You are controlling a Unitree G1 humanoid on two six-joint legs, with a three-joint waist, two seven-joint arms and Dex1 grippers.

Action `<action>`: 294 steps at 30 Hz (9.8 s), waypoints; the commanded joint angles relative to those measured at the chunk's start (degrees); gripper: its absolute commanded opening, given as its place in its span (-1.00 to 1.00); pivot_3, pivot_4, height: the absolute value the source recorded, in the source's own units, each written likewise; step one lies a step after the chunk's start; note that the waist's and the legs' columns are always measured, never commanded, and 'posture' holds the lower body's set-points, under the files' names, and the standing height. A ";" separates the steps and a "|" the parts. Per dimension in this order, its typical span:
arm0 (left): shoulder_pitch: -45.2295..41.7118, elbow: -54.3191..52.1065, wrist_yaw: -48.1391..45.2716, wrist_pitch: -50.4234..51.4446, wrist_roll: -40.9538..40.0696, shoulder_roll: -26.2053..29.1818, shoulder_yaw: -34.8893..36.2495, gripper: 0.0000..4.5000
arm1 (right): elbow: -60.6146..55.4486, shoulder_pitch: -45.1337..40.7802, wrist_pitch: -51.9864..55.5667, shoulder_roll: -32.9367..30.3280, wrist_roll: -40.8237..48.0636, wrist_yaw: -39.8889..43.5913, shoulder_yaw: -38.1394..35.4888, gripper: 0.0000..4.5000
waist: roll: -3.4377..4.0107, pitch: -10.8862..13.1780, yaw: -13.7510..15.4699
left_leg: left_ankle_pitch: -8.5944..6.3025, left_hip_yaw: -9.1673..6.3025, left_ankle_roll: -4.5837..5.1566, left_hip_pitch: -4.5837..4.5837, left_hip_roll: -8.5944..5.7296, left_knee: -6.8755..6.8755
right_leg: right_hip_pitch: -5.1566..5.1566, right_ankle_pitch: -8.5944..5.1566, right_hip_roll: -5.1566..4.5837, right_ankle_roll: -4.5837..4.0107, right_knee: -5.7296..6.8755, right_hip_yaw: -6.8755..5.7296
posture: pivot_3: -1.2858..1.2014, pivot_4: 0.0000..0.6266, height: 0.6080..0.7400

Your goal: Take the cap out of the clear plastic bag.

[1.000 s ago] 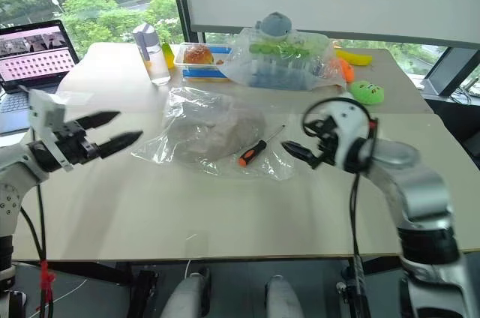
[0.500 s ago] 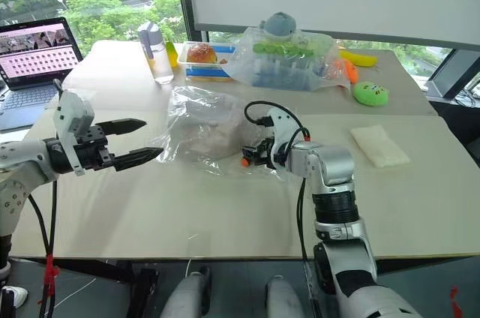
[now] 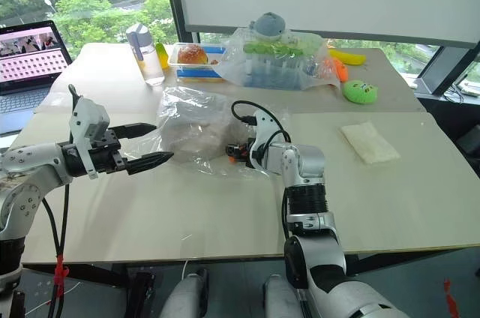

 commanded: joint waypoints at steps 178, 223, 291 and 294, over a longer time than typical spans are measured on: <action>-48.72 92.57 30.17 -71.02 66.24 -10.78 -29.27 0.99 | -38.05 24.74 -13.50 -40.59 22.32 26.88 -7.89 1.00 | -0.03 0.00 3.40 | -0.14 1.16 0.15 -0.35 0.02 0.86 | -0.10 0.13 -0.13 0.69 0.01 0.81 | 0.03 -0.52 1.00; -26.66 43.87 -3.81 -21.33 30.61 -32.87 -29.55 -0.03 | -52.46 40.21 -7.95 -63.63 27.53 35.88 -8.65 1.00 | 0.05 -0.07 2.08 | -0.16 1.15 0.32 -0.13 -0.01 1.16 | 0.25 0.18 -0.21 0.64 -0.09 0.92 | 0.03 -0.52 1.00; -27.22 23.74 -19.04 -27.58 38.15 -22.87 -25.89 0.99 | -50.14 33.81 -10.44 -49.98 24.53 30.81 -2.11 1.00 | -0.02 -0.02 2.05 | -0.14 1.14 0.35 -0.16 0.06 1.18 | 0.23 0.21 -0.12 0.64 -0.01 0.93 | 0.03 -0.52 1.00; -28.36 23.91 -16.71 -28.00 39.60 -21.89 -25.92 0.99 | -49.44 33.38 -11.01 -49.84 24.08 30.83 -1.56 1.00 | -0.02 -0.02 2.01 | -0.14 1.14 0.36 -0.19 0.06 1.18 | 0.20 0.20 -0.12 0.65 -0.02 0.93 | 0.03 -0.52 1.00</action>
